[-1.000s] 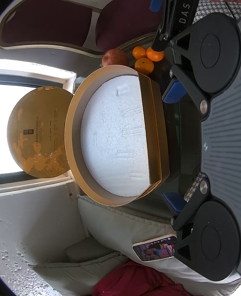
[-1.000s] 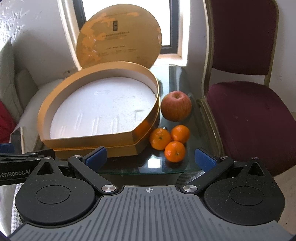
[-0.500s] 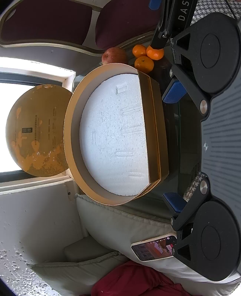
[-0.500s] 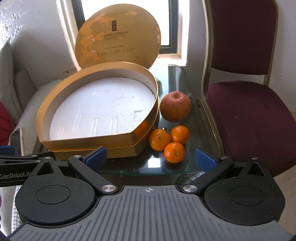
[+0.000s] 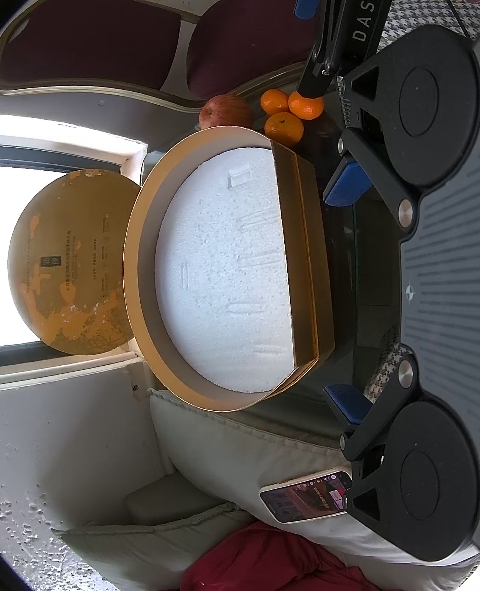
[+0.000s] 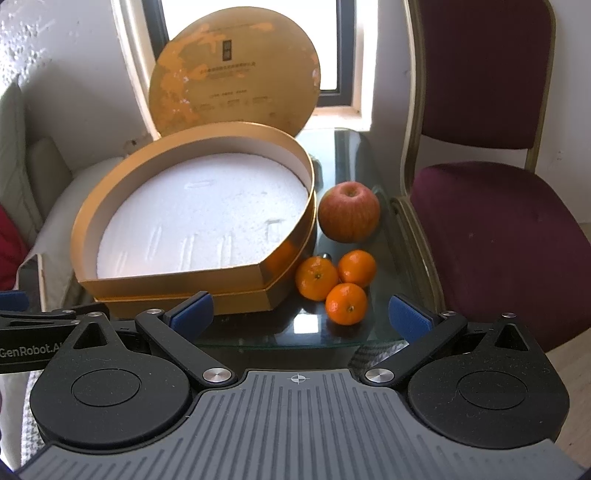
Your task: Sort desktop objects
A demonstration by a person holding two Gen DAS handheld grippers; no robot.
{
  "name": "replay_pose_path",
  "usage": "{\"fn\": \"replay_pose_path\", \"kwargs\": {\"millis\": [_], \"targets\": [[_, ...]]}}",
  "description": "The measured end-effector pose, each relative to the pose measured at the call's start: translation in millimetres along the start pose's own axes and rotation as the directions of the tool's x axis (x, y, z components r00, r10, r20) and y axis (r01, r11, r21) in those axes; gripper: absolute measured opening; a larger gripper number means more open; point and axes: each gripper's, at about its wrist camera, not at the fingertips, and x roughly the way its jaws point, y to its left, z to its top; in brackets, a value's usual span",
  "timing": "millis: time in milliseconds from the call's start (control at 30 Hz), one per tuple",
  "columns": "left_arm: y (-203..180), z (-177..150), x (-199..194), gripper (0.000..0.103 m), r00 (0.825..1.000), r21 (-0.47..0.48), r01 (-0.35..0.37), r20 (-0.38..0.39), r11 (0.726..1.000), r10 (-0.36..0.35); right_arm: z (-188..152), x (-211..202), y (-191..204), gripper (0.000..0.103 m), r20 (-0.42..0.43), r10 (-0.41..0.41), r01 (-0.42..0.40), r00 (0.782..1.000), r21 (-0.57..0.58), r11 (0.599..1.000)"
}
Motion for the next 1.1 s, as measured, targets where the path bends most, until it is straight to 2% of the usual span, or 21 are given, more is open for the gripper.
{"fn": "replay_pose_path", "kwargs": {"millis": [1100], "targets": [[-1.3,-0.4,4.7,0.103,1.0,0.004,-0.004,-0.024,1.0,0.004,-1.9,3.7,-3.9,0.103,-0.012,0.001,-0.001,1.0,0.009,1.0]]}}
